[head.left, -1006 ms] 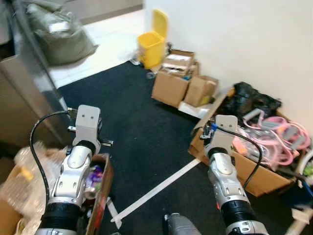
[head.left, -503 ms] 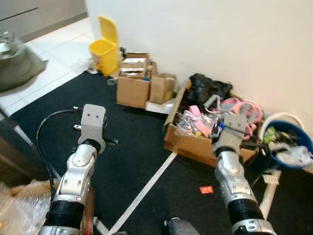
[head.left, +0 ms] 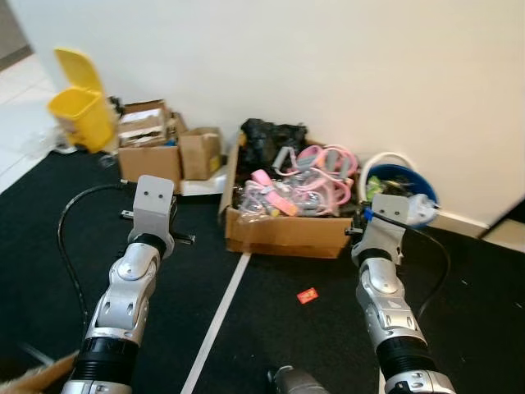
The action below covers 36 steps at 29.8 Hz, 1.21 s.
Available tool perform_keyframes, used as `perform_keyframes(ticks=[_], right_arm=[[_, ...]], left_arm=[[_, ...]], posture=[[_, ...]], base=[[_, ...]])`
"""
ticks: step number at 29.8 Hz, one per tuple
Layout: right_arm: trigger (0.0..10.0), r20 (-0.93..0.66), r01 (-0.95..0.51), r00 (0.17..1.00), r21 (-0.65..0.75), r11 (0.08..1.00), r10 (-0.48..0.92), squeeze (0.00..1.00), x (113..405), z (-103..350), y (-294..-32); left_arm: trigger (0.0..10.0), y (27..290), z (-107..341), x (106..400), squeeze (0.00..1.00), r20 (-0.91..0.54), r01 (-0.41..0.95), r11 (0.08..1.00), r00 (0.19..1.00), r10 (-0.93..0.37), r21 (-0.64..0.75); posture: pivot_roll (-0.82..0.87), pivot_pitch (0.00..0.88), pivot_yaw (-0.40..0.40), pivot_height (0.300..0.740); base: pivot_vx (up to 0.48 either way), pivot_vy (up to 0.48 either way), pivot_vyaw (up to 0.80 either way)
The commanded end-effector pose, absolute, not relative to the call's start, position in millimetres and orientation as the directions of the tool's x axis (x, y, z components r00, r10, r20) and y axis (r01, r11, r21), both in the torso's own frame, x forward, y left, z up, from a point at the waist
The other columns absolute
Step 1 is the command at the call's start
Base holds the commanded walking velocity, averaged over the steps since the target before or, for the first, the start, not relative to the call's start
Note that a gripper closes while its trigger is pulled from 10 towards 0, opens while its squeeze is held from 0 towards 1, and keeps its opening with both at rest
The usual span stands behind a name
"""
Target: Picking trash to rubbish bin
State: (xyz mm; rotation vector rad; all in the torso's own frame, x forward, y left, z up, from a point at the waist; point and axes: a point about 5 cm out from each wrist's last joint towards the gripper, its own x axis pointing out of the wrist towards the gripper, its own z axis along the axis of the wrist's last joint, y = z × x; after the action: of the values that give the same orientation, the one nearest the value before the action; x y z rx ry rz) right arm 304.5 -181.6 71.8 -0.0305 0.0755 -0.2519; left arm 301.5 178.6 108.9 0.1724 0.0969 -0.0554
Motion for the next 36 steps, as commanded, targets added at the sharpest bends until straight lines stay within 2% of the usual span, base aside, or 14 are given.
perform_keyframes(ticks=[1,12,16,17,18,20,23,36], right_arm=[[10.0,-0.085,0.252,0.964,-0.032,0.967,-0.254,0.00,303.2,69.3,-181.3],[10.0,-0.098,0.254,0.962,-0.026,0.967,-0.255,0.00,304.2,67.0,-180.7],[10.0,-0.084,0.236,0.968,-0.028,0.971,-0.238,0.00,306.6,70.9,-173.2],[10.0,-0.072,0.242,0.967,-0.022,0.970,-0.243,0.00,306.2,73.0,-173.2],[10.0,-0.080,0.261,0.962,-0.011,0.965,-0.261,0.00,306.6,73.0,-179.3],[10.0,-0.106,0.267,0.958,-0.015,0.963,-0.268,0.00,307.7,69.1,-182.8],[10.0,-0.092,0.255,0.963,-0.015,0.967,-0.255,0.00,310.1,71.6,-177.4],[10.0,-0.078,0.239,0.968,-0.026,0.971,-0.240,0.00,308.9,73.2,-177.4]], left_arm=[[10.0,181.5,104.1,300.2,0.00,-0.125,0.060,0.982,0.991,-0.038,0.180],[10.0,183.0,110.0,302.7,0.00,-0.110,0.053,0.980,0.993,-0.032,0.190],[10.0,191.4,110.3,303.0,0.00,-0.106,0.012,0.986,0.994,0.005,0.165],[10.0,191.4,107.0,301.1,0.00,-0.116,0.019,0.986,0.993,0.001,0.168],[10.0,184.0,110.4,304.0,0.00,-0.102,0.050,0.977,0.994,-0.029,0.207],[10.0,180.9,118.3,308.3,0.00,-0.070,0.045,0.973,0.997,-0.030,0.226],[10.0,189.1,120.1,307.3,0.00,-0.067,-0.003,0.985,0.998,0.015,0.173],[10.0,184.4,111.8,303.8,0.00,-0.091,0.024,0.982,0.996,-0.007,0.185]], posture=[[0.04,0.066,0.019,0.740],[0.04,0.087,-0.007,0.740],[0.03,0.095,0.039,0.740],[0.05,0.066,0.035,0.740],[0.08,0.068,-0.029,0.740],[0.08,0.093,-0.023,0.740],[0.05,0.067,0.007,0.740],[0.05,0.076,0.001,0.740]], base=[[0.000,0.000,-0.80],[0.000,0.000,-0.80],[0.000,0.000,-0.80],[0.000,0.000,-0.80],[0.000,0.000,-0.80],[0.000,0.000,-0.80],[0.000,0.000,-0.80],[0.000,0.000,-0.80]])
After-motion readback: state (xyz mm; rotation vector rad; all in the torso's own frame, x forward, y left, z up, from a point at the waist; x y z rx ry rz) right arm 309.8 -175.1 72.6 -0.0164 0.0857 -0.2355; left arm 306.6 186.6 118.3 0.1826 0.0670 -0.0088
